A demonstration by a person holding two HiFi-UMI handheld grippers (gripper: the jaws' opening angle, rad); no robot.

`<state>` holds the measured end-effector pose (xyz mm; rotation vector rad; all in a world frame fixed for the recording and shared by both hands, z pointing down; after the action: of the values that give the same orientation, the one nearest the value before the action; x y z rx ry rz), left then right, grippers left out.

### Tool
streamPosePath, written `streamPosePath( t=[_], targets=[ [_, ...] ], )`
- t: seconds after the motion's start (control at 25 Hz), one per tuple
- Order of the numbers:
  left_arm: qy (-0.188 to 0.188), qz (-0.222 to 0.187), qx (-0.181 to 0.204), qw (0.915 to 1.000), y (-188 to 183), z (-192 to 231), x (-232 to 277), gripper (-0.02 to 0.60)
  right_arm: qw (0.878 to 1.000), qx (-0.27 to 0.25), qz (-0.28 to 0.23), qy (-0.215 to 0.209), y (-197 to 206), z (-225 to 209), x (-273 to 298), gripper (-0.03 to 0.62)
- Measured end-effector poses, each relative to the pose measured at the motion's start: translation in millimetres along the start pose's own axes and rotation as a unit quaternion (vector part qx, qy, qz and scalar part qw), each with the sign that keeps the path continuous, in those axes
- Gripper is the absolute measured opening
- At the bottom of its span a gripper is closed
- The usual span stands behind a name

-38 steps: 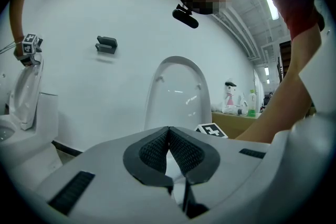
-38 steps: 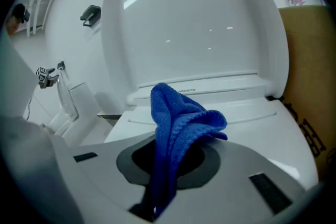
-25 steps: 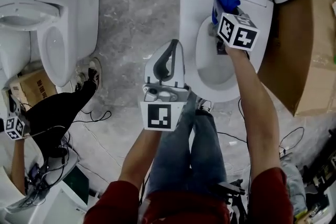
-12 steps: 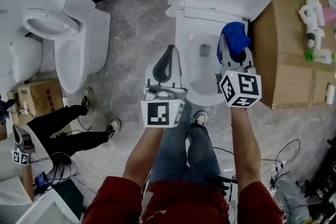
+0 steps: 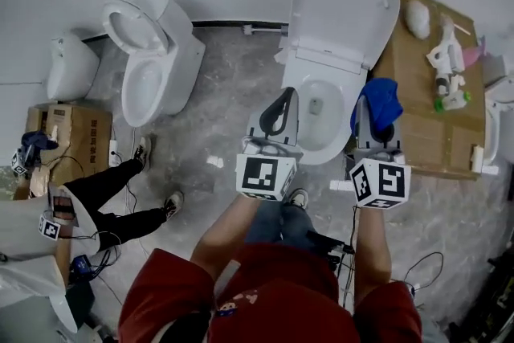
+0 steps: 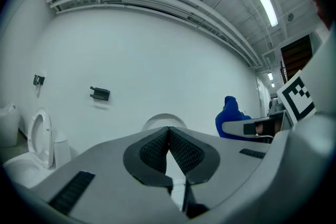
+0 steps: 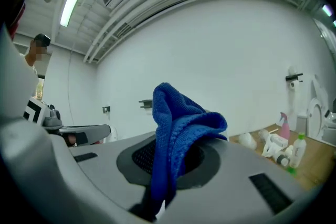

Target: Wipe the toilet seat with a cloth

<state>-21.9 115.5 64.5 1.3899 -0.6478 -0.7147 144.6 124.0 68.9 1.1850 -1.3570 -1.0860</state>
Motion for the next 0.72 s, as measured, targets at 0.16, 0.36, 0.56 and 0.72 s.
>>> streamPosePath(
  t=[0.16, 0.36, 0.56, 0.72],
  targets=[
    [-0.014, -0.01, 0.007, 0.9998, -43, -19, -43, 0.017, 1.0, -0.002, -0.021, -0.008, -44, 14, -53, 0.055],
    [-0.006, -0.016, 0.02, 0.9997, -76, -33, -74, 0.017, 0.999, -0.006, -0.04, 0.003, -74, 25, -96, 0.055],
    [0.009, -0.02, 0.027, 0.9994, -89, -31, -100, 0.017, 0.998, -0.02, -0.058, 0.018, -93, 42, -118, 0.055],
    [0.01, -0.027, 0.031, 0.9991, -97, -21, -118, 0.017, 0.997, -0.027, -0.065, 0.019, -99, 58, -126, 0.055]
  ],
)
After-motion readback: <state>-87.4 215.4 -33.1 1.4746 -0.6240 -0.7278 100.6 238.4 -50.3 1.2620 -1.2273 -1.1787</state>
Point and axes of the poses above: the fingertips, and each gripper's own axes: x forward along the fingers, z to its left, y out of its underside, the point moved 3 cm from there along -x, backward along the fingers, and after that the axes turned 13 degrees about y, right-handed, at the moved point
